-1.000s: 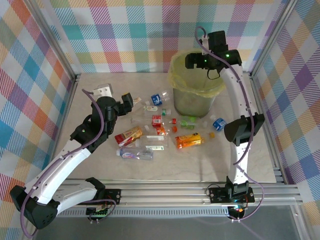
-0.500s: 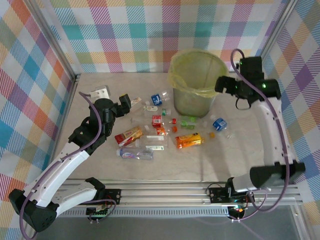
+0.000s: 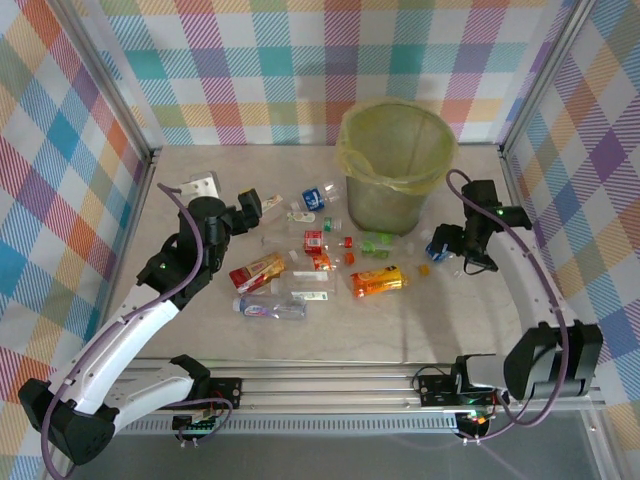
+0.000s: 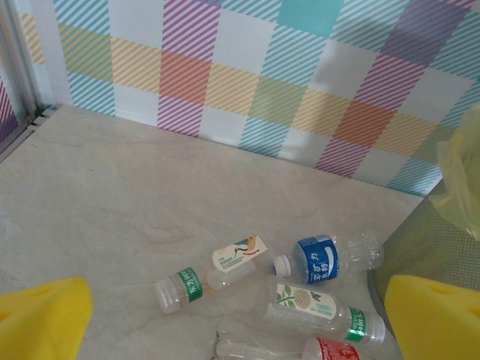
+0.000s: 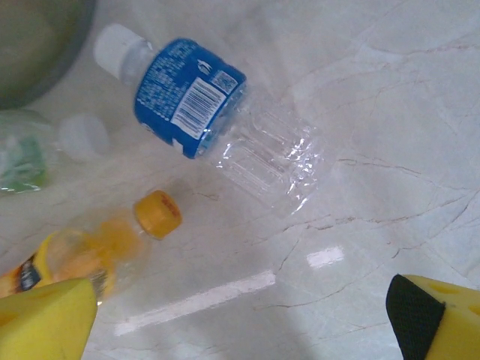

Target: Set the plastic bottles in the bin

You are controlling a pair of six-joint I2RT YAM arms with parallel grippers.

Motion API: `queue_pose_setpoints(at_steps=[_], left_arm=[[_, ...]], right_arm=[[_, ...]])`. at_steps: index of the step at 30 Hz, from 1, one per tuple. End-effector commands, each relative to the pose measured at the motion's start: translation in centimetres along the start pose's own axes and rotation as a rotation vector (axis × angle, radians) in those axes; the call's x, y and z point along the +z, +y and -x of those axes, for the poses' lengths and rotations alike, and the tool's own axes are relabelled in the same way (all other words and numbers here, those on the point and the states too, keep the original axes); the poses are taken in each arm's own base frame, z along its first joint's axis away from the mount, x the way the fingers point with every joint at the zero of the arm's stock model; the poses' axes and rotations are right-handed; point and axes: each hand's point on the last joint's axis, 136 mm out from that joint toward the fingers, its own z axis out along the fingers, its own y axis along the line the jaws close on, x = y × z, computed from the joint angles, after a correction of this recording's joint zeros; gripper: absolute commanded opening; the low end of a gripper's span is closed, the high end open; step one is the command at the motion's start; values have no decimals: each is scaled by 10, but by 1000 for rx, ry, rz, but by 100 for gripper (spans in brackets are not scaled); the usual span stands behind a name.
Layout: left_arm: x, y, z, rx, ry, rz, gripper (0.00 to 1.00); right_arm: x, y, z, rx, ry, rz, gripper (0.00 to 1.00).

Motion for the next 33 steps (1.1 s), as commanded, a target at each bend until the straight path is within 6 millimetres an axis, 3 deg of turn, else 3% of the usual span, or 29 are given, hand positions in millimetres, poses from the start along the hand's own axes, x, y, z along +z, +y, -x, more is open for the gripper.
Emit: queue_pose_setpoints(at_steps=[1,6,21,33], left_arm=[[1,2,0,-11,-7,-3,100],[3,3,-1,-14,0,-2,100],[6,6,-3,-28,10,1,100],[5,9,-2,-34,10,8,100]], right_arm=[[19,-1,8,-18,11,-18,100],[47,-3,15,-38,68,-48,100],[91,2,37,-95,168,-34,100],[111,4,24,-38,214,26,96]])
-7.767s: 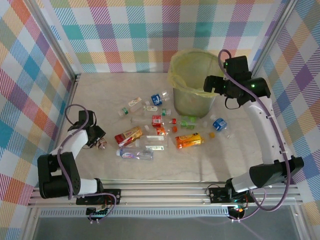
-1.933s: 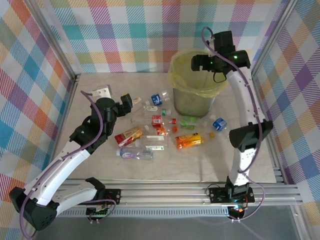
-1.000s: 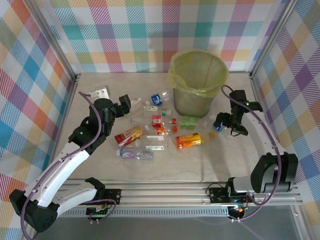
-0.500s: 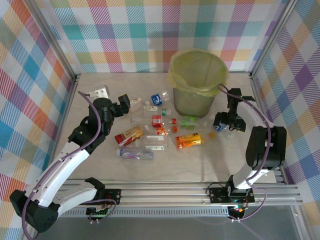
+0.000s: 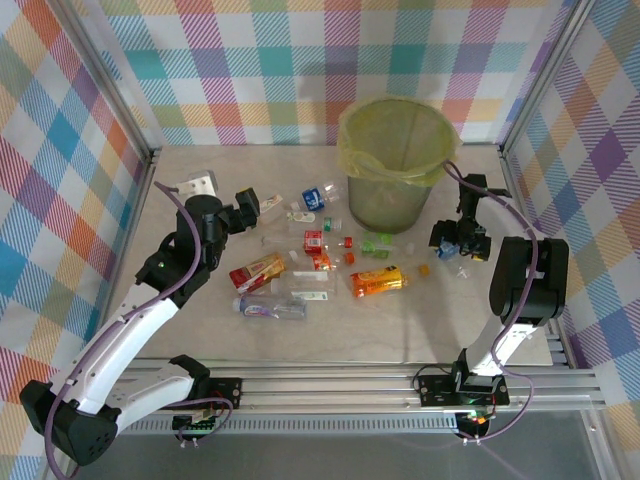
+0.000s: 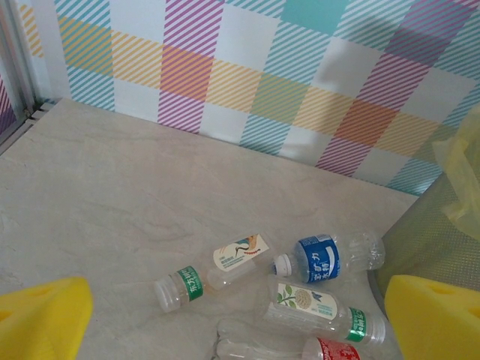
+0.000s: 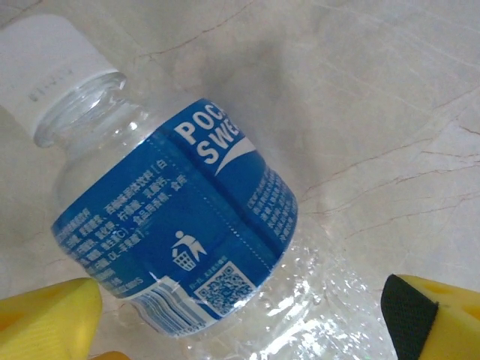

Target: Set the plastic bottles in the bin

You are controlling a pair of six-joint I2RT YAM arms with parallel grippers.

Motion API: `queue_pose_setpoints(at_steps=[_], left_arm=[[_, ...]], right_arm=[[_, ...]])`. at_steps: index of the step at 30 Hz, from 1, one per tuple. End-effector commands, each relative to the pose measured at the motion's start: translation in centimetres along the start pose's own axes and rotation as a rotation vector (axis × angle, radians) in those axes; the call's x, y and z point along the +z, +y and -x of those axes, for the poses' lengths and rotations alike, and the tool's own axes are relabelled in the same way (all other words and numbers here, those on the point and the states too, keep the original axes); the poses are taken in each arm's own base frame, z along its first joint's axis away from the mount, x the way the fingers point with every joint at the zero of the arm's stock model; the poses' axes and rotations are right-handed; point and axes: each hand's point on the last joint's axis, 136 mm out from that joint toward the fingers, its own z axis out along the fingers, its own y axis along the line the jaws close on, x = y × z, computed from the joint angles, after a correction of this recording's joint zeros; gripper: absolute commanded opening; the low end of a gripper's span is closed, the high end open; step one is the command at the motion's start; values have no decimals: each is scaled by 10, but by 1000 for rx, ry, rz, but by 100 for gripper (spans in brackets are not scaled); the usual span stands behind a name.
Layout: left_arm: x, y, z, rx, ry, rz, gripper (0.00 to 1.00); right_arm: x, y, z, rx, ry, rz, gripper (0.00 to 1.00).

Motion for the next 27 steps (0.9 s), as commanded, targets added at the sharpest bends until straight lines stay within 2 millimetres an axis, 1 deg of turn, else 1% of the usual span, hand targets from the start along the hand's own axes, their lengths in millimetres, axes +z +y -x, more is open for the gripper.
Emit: queue_pose_setpoints(at_steps=[1,11,14,15,17,20,23,25,27], left_arm=[[1,5,-2,-17,0,11,100],[1,5,-2,-24,1,8,100],[0,6,-1,-25,0,9,100],[0,6,-2,-24,1,10,100],[-1,7,-1,-26,-2,12,100],[-1,8,-1,-25,-3,14,100],[-2,9,-1,-26,-3,16,100],[-2,10,-1,-26,-3,18,100],[-1,11,-3,-24,-1,24,100]], right_arm=[[10,3,-11,4,37,29,94],[23,0,-21,68,66,46,75],[25,-2,-24,83,67,40,64],[24,-3,-25,90,65,40,60],[19,-4,-26,101,50,39,55],[5,-9,-25,122,9,25,51],[-19,-15,-22,134,-44,4,46],[-41,-19,-19,141,-95,-5,45],[-70,-22,-15,151,-169,-8,45]])
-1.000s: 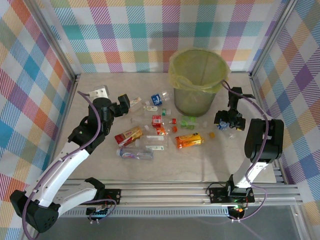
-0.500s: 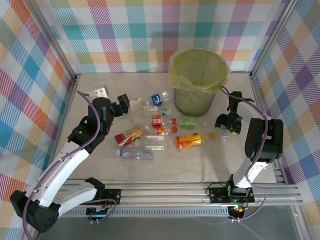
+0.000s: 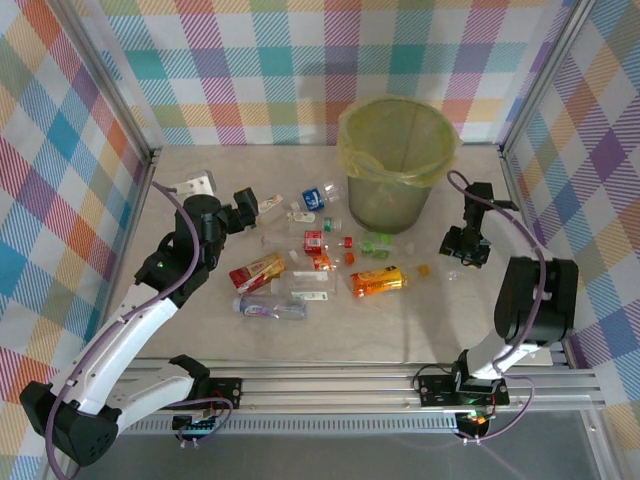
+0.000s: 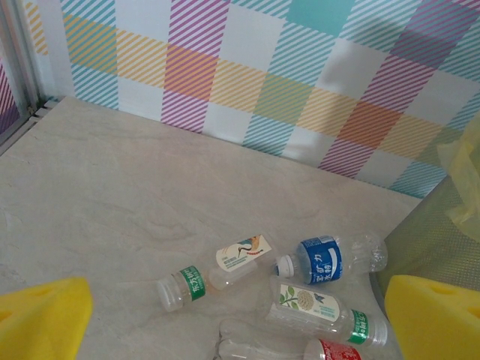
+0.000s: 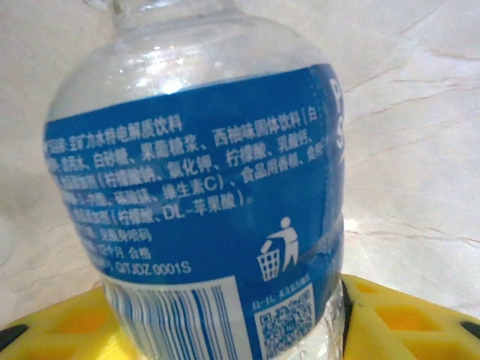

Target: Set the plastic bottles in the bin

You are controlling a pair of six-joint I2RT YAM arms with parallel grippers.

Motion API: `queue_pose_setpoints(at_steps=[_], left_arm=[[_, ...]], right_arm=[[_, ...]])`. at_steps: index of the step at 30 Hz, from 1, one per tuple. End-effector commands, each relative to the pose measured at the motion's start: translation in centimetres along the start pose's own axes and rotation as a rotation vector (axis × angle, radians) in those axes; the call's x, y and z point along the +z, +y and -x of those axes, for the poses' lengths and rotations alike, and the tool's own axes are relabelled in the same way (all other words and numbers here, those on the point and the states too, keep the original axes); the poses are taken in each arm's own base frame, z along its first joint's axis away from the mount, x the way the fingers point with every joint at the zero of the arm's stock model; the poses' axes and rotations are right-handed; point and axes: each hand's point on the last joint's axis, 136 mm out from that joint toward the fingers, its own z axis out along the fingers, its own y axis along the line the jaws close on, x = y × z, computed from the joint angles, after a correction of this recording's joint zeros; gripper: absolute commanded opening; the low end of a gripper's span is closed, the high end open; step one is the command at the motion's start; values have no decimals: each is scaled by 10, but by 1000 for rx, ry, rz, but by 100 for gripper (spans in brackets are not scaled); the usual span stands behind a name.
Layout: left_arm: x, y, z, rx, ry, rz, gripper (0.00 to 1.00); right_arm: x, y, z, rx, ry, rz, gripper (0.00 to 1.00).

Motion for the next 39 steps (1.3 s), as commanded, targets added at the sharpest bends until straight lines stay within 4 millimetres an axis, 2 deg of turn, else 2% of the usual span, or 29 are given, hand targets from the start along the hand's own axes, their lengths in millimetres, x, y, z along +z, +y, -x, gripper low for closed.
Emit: queue_pose_setpoints(at_steps=[1,5,9,12,18,21,24,29,34,39], left_arm=[[-1,8,-3,-16,-3,16,100],[1,8,-6,-21,3,15,100],[3,7,-9,-25,9,12,100],[5,7,-10,-28,11,12,100],[5,6,-11,-31,16,5,100],[5,6,-13,-33,22,2,100],[6,4,-15,-38,29,-9,100],[6,-1,-17,-48,43,-38,100],[4,-1,-17,-52,48,-45,100],[4,0,-19,-50,49,-42,100]], right_arm=[[-55,-8,13,38,-132,-8,45],[-115,1,26,39,-288,88,45],[-179,28,36,-21,-416,256,46],[-217,50,42,-92,-485,307,45],[-277,106,64,-252,-612,349,47],[-293,137,82,-319,-644,363,47],[-294,165,106,-382,-666,347,47],[-274,200,141,-437,-649,330,48],[-231,225,160,-482,-583,316,50],[-181,236,165,-527,-499,282,51]])
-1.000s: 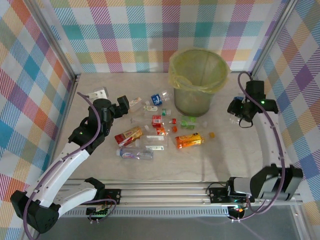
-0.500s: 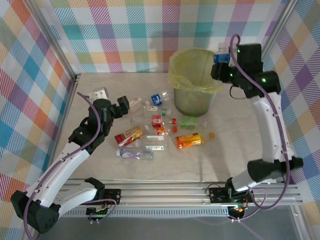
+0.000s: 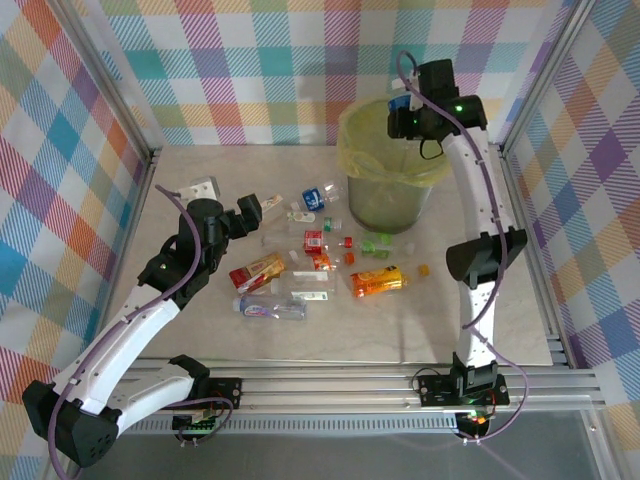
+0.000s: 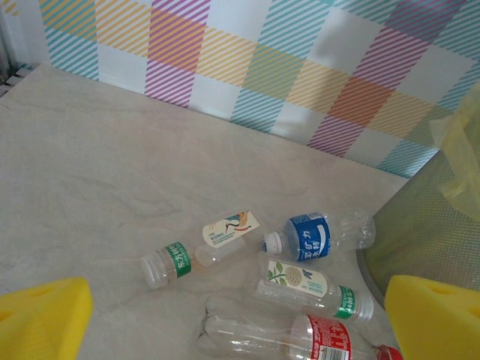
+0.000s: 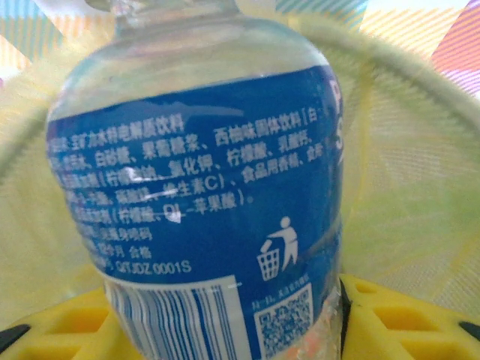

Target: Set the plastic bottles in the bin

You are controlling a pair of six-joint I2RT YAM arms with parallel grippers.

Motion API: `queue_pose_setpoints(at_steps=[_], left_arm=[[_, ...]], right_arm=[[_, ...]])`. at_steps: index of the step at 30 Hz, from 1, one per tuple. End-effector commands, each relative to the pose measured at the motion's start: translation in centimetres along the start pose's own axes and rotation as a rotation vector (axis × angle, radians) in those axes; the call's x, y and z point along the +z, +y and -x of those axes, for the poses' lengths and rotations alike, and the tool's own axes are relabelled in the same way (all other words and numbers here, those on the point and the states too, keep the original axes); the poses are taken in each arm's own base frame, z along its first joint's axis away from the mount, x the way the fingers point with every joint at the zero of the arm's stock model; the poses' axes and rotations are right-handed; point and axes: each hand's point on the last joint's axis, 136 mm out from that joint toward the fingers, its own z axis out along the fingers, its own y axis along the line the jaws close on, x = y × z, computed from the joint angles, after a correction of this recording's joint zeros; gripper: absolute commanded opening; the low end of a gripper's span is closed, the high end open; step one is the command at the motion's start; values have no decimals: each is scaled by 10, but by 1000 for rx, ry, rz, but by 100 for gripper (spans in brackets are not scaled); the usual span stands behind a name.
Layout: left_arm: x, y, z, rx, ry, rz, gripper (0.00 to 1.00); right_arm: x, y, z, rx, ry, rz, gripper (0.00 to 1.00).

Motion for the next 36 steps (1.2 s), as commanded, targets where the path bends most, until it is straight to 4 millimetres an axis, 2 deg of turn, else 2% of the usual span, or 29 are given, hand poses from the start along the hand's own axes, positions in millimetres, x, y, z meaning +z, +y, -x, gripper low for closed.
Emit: queue_pose_setpoints(at_steps=[1,9,17,27,36], left_arm=[[0,3,1,-21,-8,-3,100],[2,2,-1,-22,-1,-4,100],[3,3,-2,-24,1,4,100],[3,4,-2,-31,2,8,100],[5,2,-1,-34,5,9,100]], right_arm=[[12,4,-11,-56,47,14,51],[63,1,-47,-119,185,9,56],[92,-8,-89,-150,337,-18,64],[103,-9,-128,-145,463,-4,83],[90,-2,-145,-132,516,13,84]])
